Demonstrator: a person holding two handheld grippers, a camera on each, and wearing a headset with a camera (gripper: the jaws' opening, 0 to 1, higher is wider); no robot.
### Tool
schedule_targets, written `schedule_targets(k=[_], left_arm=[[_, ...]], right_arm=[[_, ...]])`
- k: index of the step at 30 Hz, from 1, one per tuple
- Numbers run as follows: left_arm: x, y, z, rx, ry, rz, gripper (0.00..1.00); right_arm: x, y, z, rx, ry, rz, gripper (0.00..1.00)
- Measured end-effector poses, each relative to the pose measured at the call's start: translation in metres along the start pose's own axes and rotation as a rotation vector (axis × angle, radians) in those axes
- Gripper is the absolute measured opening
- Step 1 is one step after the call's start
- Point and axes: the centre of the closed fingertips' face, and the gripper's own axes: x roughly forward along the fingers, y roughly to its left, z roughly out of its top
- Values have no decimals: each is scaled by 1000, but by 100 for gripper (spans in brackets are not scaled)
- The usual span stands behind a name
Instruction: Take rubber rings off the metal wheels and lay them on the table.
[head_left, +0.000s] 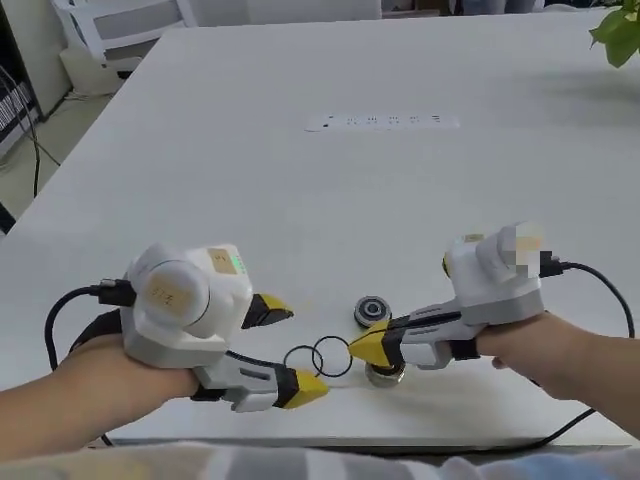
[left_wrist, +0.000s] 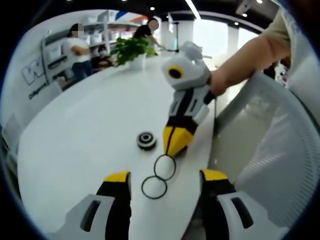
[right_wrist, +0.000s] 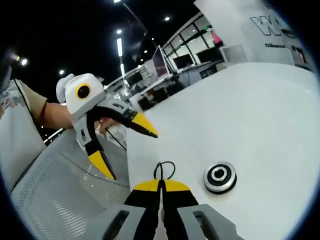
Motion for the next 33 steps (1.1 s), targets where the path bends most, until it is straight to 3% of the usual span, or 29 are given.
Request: schedule_targets(k=[15,19,26,33], left_arm=[[1,0,-3,-7,11,-6,56],[2,-1,-2,-6,13,-10,56],[3,1,-1,-2,17,-13,55],[4,10,4,6,19,-5,55]], right_arm=[[8,-10,-8,-61,59,-55,0],[7,-12,-8,-79,57,-64,0],[4,-14,-6,-100,45,-75,10],[-7,-16,3,-107,-1,-92,13]])
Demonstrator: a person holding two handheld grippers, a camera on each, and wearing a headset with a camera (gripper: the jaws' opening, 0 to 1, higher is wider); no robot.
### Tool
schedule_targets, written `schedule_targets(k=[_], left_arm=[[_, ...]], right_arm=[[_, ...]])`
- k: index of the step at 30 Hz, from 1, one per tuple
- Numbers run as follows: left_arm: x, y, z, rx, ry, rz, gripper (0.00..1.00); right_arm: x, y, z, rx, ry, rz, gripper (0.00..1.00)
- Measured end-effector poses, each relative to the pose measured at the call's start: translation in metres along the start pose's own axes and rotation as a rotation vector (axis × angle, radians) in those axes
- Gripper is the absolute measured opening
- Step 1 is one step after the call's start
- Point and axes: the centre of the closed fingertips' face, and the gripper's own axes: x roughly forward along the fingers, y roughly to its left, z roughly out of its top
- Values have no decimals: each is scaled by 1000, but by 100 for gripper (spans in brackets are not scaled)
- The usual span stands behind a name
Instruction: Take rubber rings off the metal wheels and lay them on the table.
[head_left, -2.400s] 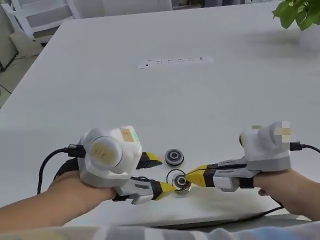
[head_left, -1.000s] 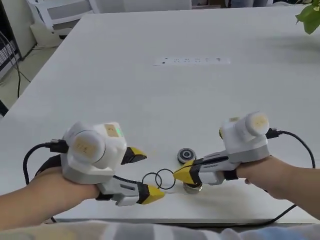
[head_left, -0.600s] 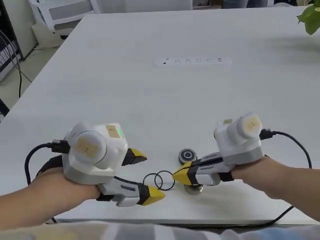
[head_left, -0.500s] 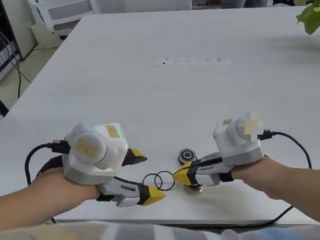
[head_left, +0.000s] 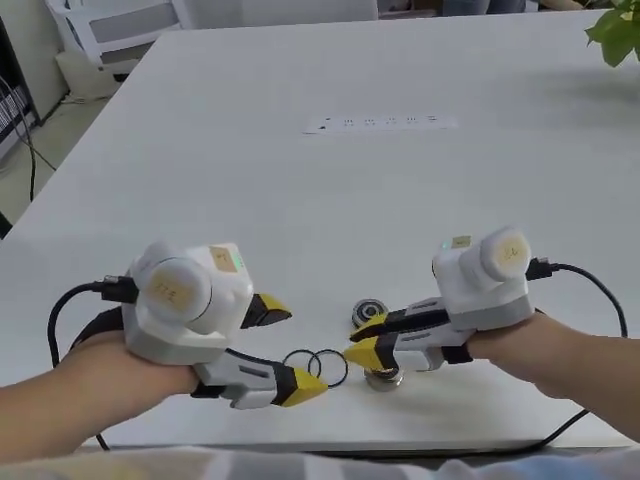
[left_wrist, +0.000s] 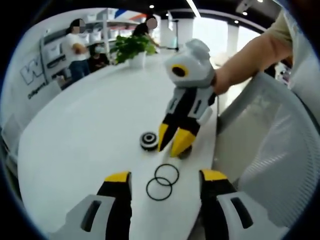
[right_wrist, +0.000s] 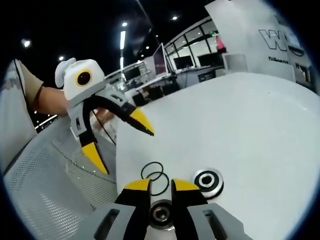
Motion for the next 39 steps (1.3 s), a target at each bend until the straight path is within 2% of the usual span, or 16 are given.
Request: schedule_targets(k=[6,10,17,27,39], left_arm=[[5,6,7,8,-1,4,54],[11,10,8,12,9,1,53],[21,18,13,16,13,-1,51],[41,23,16,11,27,-9,46],[55,29,16,2,40,-10,41]], right_arm=[[-14,-8,7,4,-49,-37,15],[-26,-19,10,8,-79,-76,17],[-39,-32,10,9,-104,-130,20],[-38,-47,-1,-16,-87,-171,22],[-29,-45,-11,-44,-61,-177,22]])
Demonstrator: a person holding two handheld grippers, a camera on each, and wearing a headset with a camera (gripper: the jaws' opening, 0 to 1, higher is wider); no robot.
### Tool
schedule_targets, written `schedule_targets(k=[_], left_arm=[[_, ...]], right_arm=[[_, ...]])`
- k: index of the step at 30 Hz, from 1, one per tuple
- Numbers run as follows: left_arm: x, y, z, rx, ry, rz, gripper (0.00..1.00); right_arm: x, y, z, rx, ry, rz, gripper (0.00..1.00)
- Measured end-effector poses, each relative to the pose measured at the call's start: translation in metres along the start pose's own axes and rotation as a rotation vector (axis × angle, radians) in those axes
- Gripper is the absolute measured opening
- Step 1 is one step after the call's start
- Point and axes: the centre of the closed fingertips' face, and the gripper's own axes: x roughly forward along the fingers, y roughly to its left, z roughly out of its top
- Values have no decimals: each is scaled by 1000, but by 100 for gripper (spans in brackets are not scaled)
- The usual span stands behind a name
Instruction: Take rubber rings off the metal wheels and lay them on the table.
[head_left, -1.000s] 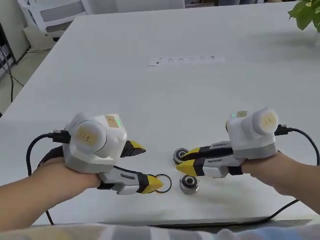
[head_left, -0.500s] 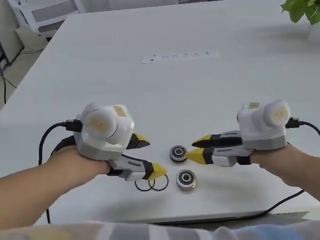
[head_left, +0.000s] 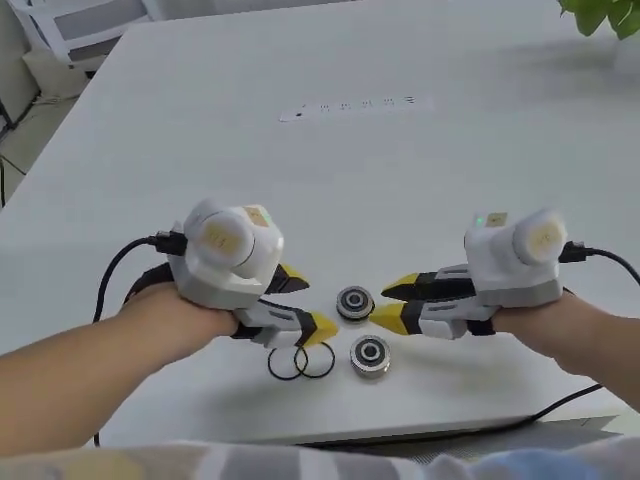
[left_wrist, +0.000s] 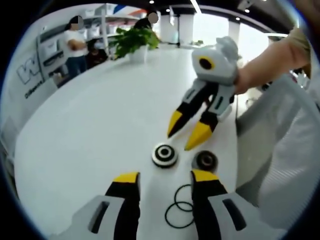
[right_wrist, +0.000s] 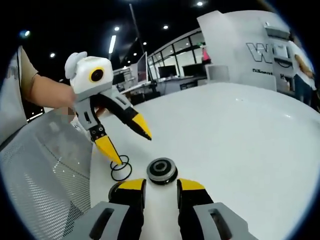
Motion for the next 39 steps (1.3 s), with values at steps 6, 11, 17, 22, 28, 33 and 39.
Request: schedule_targets(k=[6,11,17,22,28,33,39], left_arm=[[7,-3,4,6,-3,-10,39],[13,-3,7,11,-5,-16,35],[21,0,12,-6,-18,-21,29],[26,2,13,-14,-19,-26,26],[31,-3,17,-5,-21,-41,23],[36,-4,17,8,-18,-46,20],[38,-1,17,29,-20,-31,14]], right_arm=[[2,-4,-5,-5,9,-5,22],[4,-7,-6,-6,7,-9,22],[6,-10,-7,-9,7,-9,22],[6,-11,-7,-7,6,-6,22],[7,-11,-10,-6,4,-4,22],[8,-10,-9,-4,-1,-2,22],[10,-9,-6,-4,-9,-1,24]])
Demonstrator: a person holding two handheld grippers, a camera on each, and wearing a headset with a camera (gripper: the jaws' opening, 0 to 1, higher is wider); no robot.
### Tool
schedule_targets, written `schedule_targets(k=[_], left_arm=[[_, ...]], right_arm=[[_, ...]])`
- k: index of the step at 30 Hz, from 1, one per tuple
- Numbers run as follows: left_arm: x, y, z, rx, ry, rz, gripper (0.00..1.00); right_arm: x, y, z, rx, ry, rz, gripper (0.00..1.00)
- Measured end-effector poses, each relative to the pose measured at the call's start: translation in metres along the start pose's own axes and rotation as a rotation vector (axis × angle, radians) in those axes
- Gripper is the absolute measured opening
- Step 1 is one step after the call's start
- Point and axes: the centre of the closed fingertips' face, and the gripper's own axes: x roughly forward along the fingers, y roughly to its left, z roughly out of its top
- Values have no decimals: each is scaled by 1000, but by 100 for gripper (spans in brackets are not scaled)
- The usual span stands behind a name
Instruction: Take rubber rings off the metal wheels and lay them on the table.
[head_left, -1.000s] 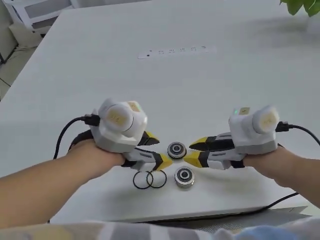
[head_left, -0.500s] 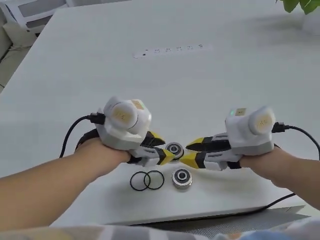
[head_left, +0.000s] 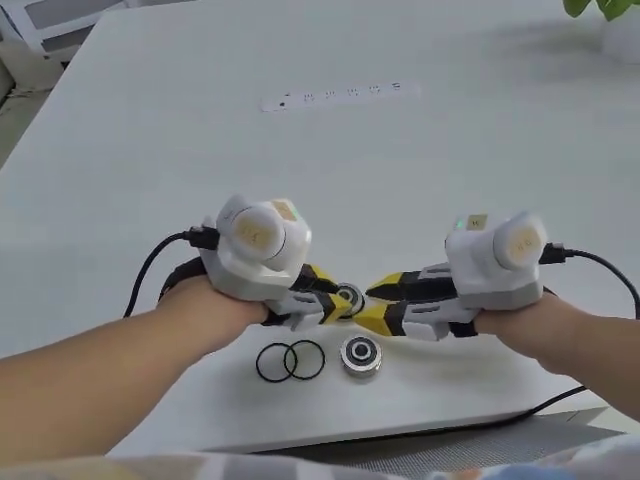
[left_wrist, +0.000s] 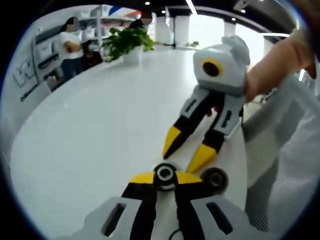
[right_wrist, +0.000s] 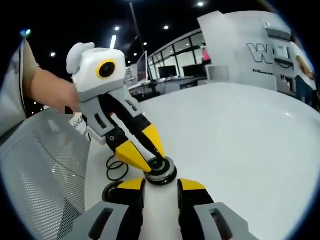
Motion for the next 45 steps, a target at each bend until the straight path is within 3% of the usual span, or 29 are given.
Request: schedule_targets(k=[9,27,32,34,36,45], left_arm=[[1,-1,0,29,-2,13,14],[0,-1,-1,27,-5,20,13],[0,0,0,25,-5,21,13],[0,0,0,26,-5,22,13],[0,0,0,25,-5,23,13],[0,0,0,23,2,30,13]], right_arm=[[7,-1,4,12,-11,0,27],[4,1,2,-15,-7,-12,20],[1,1,0,-9,-2,-17,16],[-1,1,-6,-7,24,-15,7],[-1,0,-5,2,15,-22,4],[-2,-2,-5,35,23,-45,0]])
